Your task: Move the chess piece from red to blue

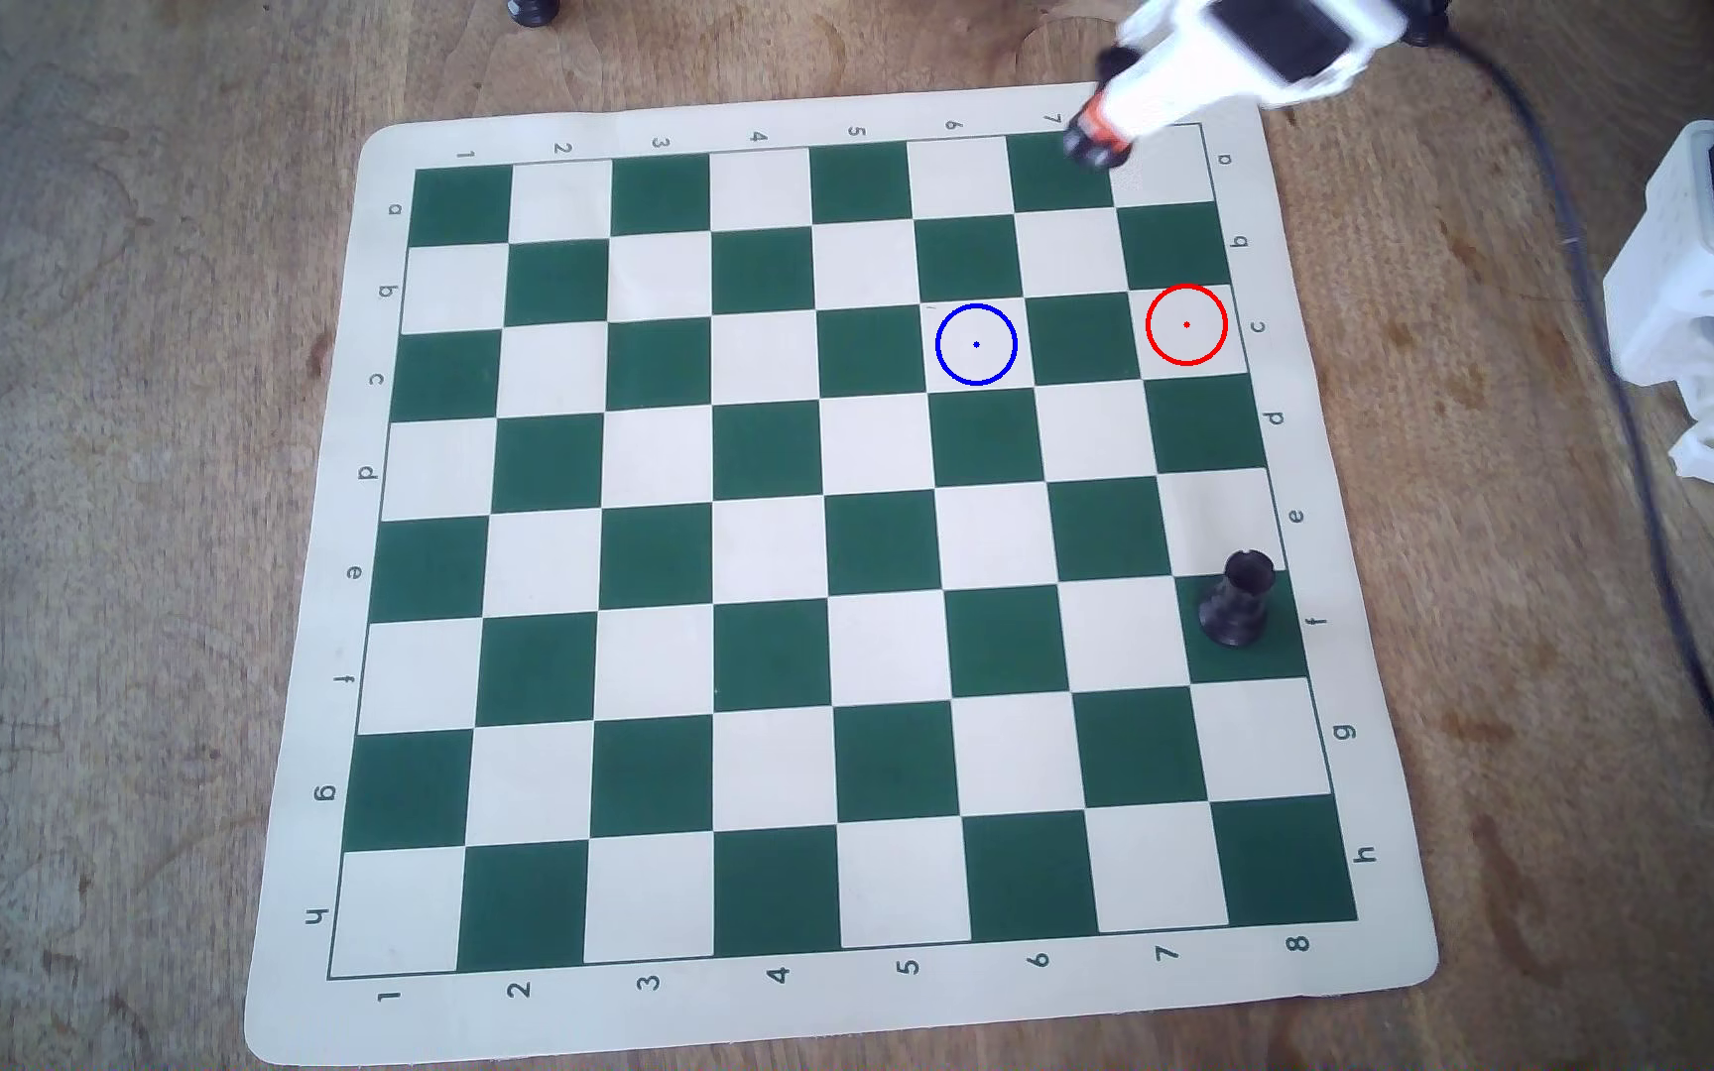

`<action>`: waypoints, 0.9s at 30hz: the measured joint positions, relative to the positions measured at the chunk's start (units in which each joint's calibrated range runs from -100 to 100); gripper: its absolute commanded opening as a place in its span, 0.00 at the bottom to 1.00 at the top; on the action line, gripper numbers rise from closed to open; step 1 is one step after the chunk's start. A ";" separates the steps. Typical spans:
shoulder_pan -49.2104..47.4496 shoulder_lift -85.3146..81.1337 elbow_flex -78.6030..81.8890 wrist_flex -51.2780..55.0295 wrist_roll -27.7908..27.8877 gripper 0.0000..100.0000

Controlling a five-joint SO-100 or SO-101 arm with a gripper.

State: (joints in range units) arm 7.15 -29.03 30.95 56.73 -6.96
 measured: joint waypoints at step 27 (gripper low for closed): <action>-2.06 28.74 -1.54 -17.77 -2.59 0.02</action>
State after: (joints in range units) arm 5.09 -0.29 29.42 38.96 -9.55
